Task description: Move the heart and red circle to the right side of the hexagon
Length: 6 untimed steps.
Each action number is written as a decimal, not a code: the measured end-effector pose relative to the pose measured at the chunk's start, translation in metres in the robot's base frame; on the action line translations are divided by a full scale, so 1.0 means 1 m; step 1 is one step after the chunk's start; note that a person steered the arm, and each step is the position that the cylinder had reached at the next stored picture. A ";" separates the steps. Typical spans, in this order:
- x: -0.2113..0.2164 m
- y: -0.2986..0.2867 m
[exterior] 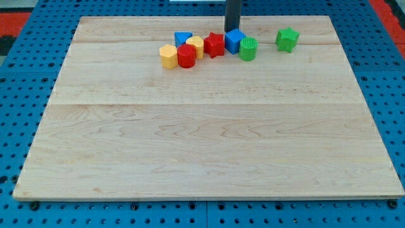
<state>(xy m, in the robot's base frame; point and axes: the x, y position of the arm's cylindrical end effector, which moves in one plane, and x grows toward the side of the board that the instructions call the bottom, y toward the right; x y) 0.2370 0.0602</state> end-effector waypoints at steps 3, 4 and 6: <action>0.041 0.000; 0.032 -0.001; 0.025 -0.069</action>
